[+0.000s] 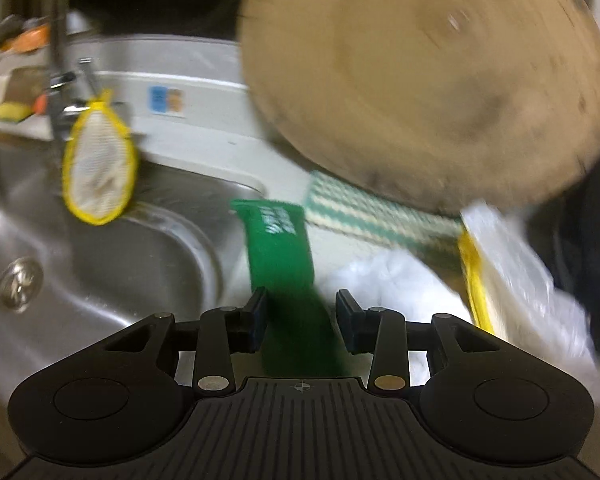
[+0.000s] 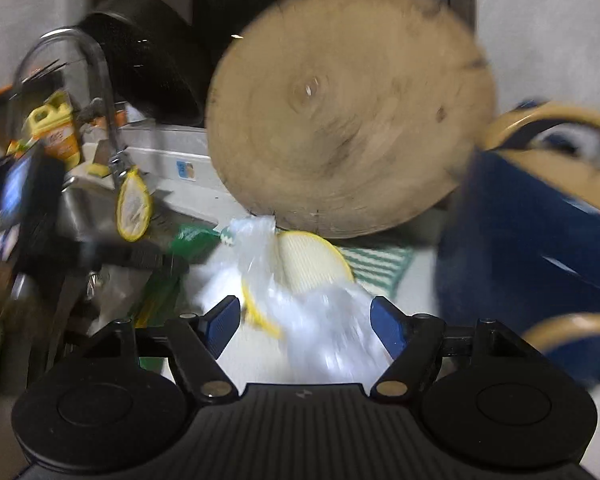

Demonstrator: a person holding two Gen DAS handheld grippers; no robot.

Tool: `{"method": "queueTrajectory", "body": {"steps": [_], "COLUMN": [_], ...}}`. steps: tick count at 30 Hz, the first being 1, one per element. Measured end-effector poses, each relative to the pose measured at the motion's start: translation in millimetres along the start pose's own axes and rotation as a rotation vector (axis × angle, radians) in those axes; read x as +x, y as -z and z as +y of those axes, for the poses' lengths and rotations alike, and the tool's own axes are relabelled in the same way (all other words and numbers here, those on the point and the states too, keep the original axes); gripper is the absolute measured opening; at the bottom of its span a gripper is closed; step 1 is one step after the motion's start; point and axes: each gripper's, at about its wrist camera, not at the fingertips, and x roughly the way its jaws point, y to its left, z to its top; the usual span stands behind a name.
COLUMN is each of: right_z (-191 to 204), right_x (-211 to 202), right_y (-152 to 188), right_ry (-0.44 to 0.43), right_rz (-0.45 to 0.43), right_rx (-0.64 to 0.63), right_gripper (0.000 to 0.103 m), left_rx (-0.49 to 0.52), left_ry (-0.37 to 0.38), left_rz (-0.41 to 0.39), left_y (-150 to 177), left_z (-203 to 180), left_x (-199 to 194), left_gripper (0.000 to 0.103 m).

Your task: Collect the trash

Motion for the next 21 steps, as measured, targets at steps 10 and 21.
{"method": "queueTrajectory", "body": {"steps": [10,21], "right_z": [-12.1,14.7], "right_x": [112.0,36.1], "right_y": [-33.8,43.2], "right_ry": [-0.09,-0.327], "right_rz": [0.131,0.244], "right_rx": [0.119,0.057], "right_gripper": [0.052,0.038], "left_rx": [0.059,0.122], "left_ry": [0.083,0.078], "left_rz": [0.076,0.113], "left_y": [22.6,70.3], "left_z": [-21.8,-32.9], "left_x": [-18.1,-74.0], "left_gripper": [0.041,0.041]}}
